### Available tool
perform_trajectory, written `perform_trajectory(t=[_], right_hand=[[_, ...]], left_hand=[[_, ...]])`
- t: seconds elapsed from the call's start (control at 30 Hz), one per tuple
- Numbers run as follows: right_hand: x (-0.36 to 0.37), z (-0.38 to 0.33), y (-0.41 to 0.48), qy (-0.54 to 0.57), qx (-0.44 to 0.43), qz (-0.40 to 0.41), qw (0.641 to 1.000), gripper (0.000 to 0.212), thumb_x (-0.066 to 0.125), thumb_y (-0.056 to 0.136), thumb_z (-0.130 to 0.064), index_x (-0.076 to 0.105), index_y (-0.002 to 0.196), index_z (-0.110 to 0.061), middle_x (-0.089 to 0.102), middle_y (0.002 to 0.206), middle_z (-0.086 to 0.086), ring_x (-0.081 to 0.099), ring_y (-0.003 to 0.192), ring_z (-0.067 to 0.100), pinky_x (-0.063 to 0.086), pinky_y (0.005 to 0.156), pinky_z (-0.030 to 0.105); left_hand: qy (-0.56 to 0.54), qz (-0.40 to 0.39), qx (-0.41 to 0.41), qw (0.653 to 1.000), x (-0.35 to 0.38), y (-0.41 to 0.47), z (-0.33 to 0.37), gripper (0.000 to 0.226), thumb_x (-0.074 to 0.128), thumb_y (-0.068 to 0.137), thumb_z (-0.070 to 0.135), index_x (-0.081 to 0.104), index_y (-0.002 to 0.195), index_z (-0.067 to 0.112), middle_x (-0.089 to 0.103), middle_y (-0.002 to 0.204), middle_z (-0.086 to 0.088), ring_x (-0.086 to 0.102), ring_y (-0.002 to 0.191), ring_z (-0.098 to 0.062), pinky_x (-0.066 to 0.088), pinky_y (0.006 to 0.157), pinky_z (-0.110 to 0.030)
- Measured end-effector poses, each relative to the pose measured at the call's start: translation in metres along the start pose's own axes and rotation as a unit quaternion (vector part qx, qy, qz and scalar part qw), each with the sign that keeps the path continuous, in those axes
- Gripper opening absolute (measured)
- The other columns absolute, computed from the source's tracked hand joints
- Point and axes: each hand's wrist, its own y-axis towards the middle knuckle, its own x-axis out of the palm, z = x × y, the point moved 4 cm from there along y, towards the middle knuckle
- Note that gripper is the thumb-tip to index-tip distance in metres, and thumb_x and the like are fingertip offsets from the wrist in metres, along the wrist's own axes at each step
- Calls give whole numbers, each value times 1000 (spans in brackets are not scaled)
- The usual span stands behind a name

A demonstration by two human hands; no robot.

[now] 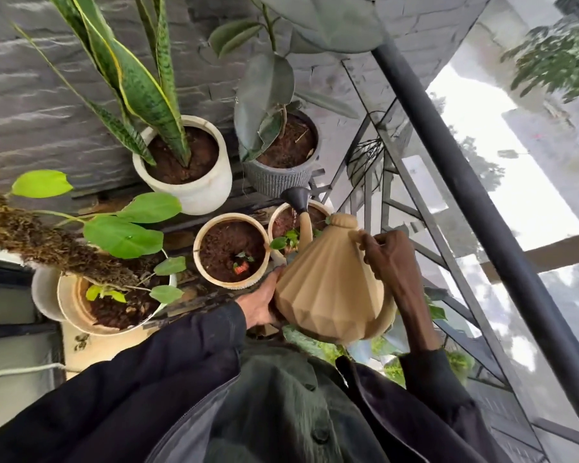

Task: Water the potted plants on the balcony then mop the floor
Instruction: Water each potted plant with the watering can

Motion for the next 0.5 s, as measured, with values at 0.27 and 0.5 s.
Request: perform_trajectory(t=[0.27,0.5], right_hand=[[-3,-6,16,-24,-21,-20,999,53,62,106,-29,67,85,20,71,79,37,69,73,52,59,68,59],[-1,-7,21,-27,-28,-36,999,55,62,107,-31,68,87,20,72,80,36,63,61,43,59,66,59]], left_hand=[[-6,54,12,998,1,1,2,62,49,89,73,67,105,16,69,94,-11,61,89,-28,49,74,-35],[-8,76,15,997,-2,4,3,60,50,87,73,68,98,16,69,92,-11,60,90,-28,46,81,-38]])
